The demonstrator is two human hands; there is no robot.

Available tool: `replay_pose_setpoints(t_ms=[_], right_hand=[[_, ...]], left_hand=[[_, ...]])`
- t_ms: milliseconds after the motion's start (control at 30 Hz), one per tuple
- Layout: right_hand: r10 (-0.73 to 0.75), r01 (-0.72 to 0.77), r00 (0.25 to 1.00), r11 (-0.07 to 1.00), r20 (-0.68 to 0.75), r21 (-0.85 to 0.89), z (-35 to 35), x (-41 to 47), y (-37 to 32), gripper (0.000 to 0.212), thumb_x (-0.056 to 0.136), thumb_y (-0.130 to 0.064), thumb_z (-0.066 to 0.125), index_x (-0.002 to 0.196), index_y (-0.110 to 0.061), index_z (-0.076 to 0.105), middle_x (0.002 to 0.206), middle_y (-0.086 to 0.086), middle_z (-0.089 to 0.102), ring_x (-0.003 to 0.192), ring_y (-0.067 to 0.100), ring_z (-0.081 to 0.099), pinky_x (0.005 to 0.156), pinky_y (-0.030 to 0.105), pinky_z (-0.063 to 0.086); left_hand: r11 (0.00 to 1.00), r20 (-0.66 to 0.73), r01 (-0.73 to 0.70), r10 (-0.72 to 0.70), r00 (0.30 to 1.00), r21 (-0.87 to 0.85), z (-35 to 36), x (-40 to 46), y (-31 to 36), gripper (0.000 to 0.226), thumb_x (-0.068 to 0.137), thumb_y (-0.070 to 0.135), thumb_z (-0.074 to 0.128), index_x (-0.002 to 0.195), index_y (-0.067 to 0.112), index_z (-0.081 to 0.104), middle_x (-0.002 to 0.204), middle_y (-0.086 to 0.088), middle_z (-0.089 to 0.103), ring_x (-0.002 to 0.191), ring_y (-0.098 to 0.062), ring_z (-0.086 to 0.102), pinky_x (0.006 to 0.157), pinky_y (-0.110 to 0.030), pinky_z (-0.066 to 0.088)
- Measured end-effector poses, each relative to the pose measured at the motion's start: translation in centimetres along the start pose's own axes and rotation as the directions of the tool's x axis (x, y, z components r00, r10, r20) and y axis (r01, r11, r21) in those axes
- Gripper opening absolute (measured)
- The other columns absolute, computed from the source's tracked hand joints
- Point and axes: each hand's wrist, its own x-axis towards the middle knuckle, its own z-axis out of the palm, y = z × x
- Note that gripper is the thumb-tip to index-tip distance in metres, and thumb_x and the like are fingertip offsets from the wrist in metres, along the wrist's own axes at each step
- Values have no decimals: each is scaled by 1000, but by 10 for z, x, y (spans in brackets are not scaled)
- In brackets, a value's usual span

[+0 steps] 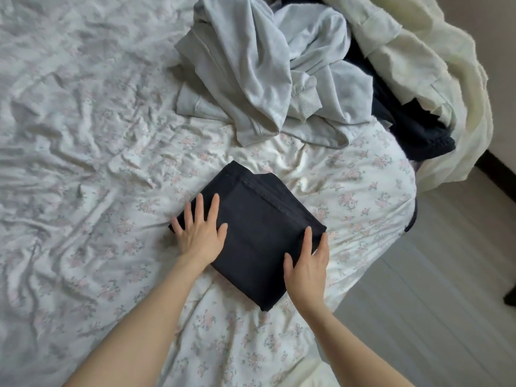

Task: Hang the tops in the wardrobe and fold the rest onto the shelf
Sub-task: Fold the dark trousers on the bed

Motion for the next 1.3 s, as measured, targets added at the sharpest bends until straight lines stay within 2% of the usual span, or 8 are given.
replay_pose_setpoints(t_ms=[233, 433, 533, 633, 767, 967, 1133, 1300], right_hand=[[268, -255, 963, 868, 32, 426, 19, 4, -25, 81, 92, -27, 56, 149, -35, 0, 154, -4, -21, 141, 29, 19, 104, 36, 35], [375, -352, 923, 722, 91, 595, 23, 12, -23, 89, 87, -25, 64, 146, -47, 0, 153, 4, -1, 139, 23, 23, 111, 40, 30], [397, -331, 917, 684, 49, 651, 19, 10, -23, 83, 88, -26, 63, 145, -47, 7, 148, 4, 10, 108, 9, 48, 94, 29, 40], [390, -278, 920, 714, -35, 643, 15, 8, -30, 73, 92, -23, 57, 146, -42, 12, 143, 2, 18, 85, -3, 49, 78, 22, 38], [231, -111, 963, 810, -139, 577, -1, 5, -54, 64, 96, -12, 48, 147, -36, 18, 135, 1, 24, 84, 8, 53, 70, 16, 43], [-126, 195, 971, 911, -203, 364, -34, 1, -92, 60, 95, 0, 42, 148, -21, 23, 140, 8, 24, 113, 21, 45, 88, 32, 48], [-319, 358, 930, 899, -181, 254, -52, -20, -110, 59, 96, -3, 38, 149, -23, 20, 143, 8, 23, 122, 21, 39, 90, 33, 48], [-441, 478, 878, 833, -185, 279, -52, -45, -118, 61, 95, -4, 39, 149, -21, 16, 139, 1, 27, 111, 13, 44, 88, 22, 44]], left_hand=[[974, 137, -62, 94, 986, -220, -22, 55, -11, 85, 87, 56, 49, 146, 45, -11, 152, -6, 18, 133, -31, 32, 102, -47, 38], [885, 146, -19, 98, 984, -465, -26, 70, -16, 101, 73, 52, 71, 144, 49, 0, 148, 1, 34, 130, -25, 41, 95, -40, 40], [858, 113, 35, 27, 993, -512, -33, 68, -13, 80, 73, 53, 70, 139, 31, 32, 135, 5, 52, 118, -23, 52, 94, -39, 45], [895, 44, 32, -14, 999, -445, -44, 55, -4, 50, 79, 50, 64, 113, 16, 48, 107, 0, 62, 94, -24, 59, 81, -41, 50], [927, -131, -42, -8, 991, -372, -55, 23, 13, 35, 88, 40, 56, 101, 11, 43, 89, -4, 57, 77, -26, 54, 63, -35, 43], [895, -258, -41, -84, 962, -445, -61, -22, 22, 33, 92, 33, 55, 105, 5, 46, 84, -11, 60, 68, -28, 52, 58, -37, 42], [829, -360, -51, -186, 914, -557, -81, -62, 6, 29, 91, 27, 58, 103, 3, 48, 89, -14, 62, 78, -37, 60, 60, -37, 44], [748, -368, 8, -336, 867, -664, -76, -99, -24, 26, 90, 28, 59, 95, 9, 43, 69, -11, 58, 61, -31, 56, 52, -37, 44]])
